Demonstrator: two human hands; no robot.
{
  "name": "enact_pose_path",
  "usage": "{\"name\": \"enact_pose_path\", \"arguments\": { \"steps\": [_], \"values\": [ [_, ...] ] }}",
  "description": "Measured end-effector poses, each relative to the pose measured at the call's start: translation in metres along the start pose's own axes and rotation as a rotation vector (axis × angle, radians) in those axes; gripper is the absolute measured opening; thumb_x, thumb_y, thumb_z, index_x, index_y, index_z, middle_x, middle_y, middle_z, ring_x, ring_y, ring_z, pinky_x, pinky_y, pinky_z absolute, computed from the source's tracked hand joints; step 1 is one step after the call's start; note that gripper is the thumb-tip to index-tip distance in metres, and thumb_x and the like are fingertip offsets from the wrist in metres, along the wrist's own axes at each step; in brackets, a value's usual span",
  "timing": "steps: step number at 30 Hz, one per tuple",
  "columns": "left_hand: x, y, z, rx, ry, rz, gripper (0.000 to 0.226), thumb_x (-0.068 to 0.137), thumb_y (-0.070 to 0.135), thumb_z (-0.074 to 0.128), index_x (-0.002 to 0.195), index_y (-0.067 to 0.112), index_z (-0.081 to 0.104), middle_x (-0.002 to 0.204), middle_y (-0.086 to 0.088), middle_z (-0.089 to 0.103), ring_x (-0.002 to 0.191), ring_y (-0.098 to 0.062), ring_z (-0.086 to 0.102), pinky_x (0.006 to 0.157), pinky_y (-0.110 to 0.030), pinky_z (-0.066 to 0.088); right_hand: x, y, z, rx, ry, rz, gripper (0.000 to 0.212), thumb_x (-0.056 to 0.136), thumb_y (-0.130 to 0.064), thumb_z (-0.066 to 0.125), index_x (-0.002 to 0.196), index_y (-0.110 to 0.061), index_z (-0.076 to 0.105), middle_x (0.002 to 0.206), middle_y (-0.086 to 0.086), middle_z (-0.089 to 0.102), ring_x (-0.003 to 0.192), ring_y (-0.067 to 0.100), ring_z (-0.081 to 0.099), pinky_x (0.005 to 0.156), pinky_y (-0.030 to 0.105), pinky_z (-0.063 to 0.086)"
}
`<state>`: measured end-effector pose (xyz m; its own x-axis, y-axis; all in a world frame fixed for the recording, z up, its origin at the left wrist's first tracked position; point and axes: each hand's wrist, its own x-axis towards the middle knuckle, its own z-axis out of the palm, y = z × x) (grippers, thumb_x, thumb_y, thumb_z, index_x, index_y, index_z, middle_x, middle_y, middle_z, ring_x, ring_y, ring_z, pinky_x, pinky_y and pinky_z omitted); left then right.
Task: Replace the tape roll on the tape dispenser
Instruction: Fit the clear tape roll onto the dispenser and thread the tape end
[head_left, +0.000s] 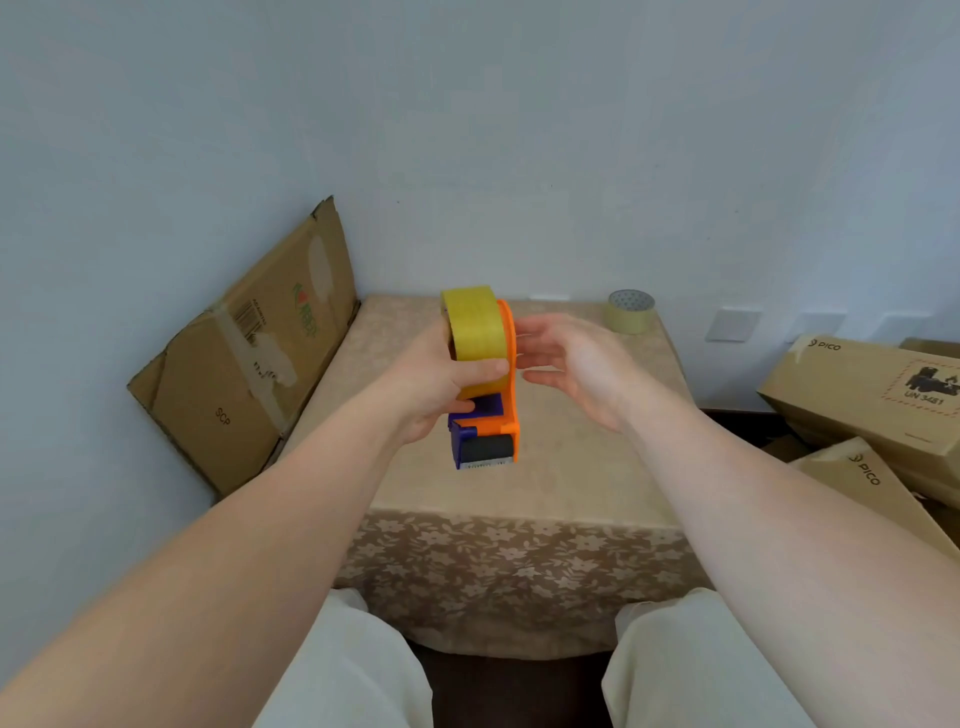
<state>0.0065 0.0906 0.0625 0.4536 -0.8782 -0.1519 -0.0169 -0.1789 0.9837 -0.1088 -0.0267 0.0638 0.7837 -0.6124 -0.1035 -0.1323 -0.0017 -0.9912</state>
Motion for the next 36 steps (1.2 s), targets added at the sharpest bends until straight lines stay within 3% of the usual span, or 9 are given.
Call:
{"name": "enact_pose_path", "arguments": {
  "steps": [3, 5, 7, 11, 17, 23, 25, 30, 36],
  "values": [
    [-0.001, 0.0, 0.005, 0.04, -0.027, 0.043, 0.049, 0.082, 0.007, 0.067, 0.125, 0.025, 0.052, 0.12, -0.005, 0.065, 0.112, -0.026, 0.061, 0.092, -0.051, 0.05, 0.0, -0.005, 0.005, 0.125, -0.065, 0.057, 0.03, 0.096, -0.038, 0.044, 0.105, -0.02, 0.067, 0.105, 0.005, 0.07, 0.099, 0.021, 0.064, 0.091, 0.035, 0.05],
    [-0.001, 0.0, 0.008, 0.064, -0.053, 0.07, 0.041, 0.079, 0.008, 0.07, 0.113, 0.027, 0.058, 0.116, -0.009, 0.067, 0.11, -0.029, 0.062, 0.095, -0.054, 0.049, 0.003, -0.004, 0.009, 0.124, -0.034, 0.07, 0.037, 0.093, -0.044, 0.05, 0.113, -0.017, 0.066, 0.11, 0.005, 0.072, 0.102, 0.021, 0.066, 0.092, 0.036, 0.051],
    [-0.002, 0.0, 0.008, 0.101, -0.061, 0.073, 0.036, 0.077, 0.008, 0.072, 0.105, 0.028, 0.061, 0.114, -0.012, 0.067, 0.107, -0.03, 0.064, 0.091, -0.052, 0.052, 0.003, -0.003, 0.011, 0.149, -0.006, 0.056, 0.034, 0.092, -0.039, 0.056, 0.114, -0.015, 0.065, 0.103, 0.005, 0.073, 0.096, 0.02, 0.068, 0.089, 0.035, 0.052],
    [-0.001, 0.002, 0.006, 0.108, -0.064, 0.044, 0.03, 0.084, 0.012, 0.066, 0.111, 0.024, 0.06, 0.117, -0.009, 0.065, 0.107, -0.025, 0.063, 0.079, -0.037, 0.057, 0.001, -0.003, 0.013, 0.233, -0.013, 0.047, 0.033, 0.092, -0.028, 0.058, 0.118, -0.009, 0.063, 0.099, 0.006, 0.071, 0.087, 0.018, 0.068, 0.076, 0.028, 0.053],
    [-0.003, 0.008, 0.001, -0.146, -0.039, -0.076, 0.035, 0.096, 0.034, 0.047, 0.124, 0.015, 0.057, 0.118, -0.007, 0.066, 0.106, -0.02, 0.064, 0.076, -0.043, 0.059, 0.0, -0.003, 0.017, 0.218, -0.024, 0.042, 0.026, 0.093, -0.023, 0.056, 0.114, -0.01, 0.064, 0.1, 0.007, 0.07, 0.093, 0.021, 0.065, 0.088, 0.036, 0.051],
    [-0.004, 0.007, 0.0, -0.105, -0.076, -0.076, 0.032, 0.095, 0.03, 0.049, 0.12, 0.013, 0.056, 0.11, -0.005, 0.068, 0.098, -0.016, 0.065, 0.062, -0.027, 0.057, 0.002, -0.005, 0.024, 0.193, 0.079, 0.104, 0.032, 0.094, -0.03, 0.054, 0.118, -0.01, 0.061, 0.097, 0.005, 0.069, 0.084, 0.018, 0.065, 0.081, 0.033, 0.052],
    [-0.005, 0.006, 0.0, -0.073, -0.083, -0.061, 0.026, 0.095, 0.026, 0.049, 0.117, 0.014, 0.058, 0.104, -0.002, 0.068, 0.094, -0.014, 0.065, 0.06, -0.023, 0.055, 0.003, -0.005, 0.024, 0.191, 0.09, 0.107, 0.032, 0.095, -0.031, 0.052, 0.117, -0.011, 0.061, 0.098, 0.006, 0.069, 0.086, 0.021, 0.065, 0.086, 0.037, 0.052],
    [-0.005, 0.005, -0.001, -0.067, -0.091, -0.024, 0.024, 0.094, 0.018, 0.052, 0.117, 0.013, 0.058, 0.102, 0.001, 0.067, 0.089, -0.011, 0.065, 0.06, -0.019, 0.055, 0.002, -0.004, 0.022, 0.199, 0.043, 0.075, 0.02, 0.098, -0.025, 0.046, 0.102, -0.015, 0.063, 0.099, 0.007, 0.069, 0.087, 0.019, 0.064, 0.086, 0.035, 0.051],
    [-0.005, 0.001, -0.005, -0.11, -0.095, -0.014, 0.031, 0.092, 0.008, 0.054, 0.123, 0.008, 0.055, 0.109, 0.0, 0.065, 0.095, -0.014, 0.064, 0.072, -0.024, 0.058, -0.003, -0.003, 0.016, 0.18, -0.072, 0.02, 0.027, 0.098, -0.011, 0.043, 0.117, -0.003, 0.061, 0.125, 0.024, 0.061, 0.105, 0.028, 0.059, 0.097, 0.041, 0.047]
  ]
}}
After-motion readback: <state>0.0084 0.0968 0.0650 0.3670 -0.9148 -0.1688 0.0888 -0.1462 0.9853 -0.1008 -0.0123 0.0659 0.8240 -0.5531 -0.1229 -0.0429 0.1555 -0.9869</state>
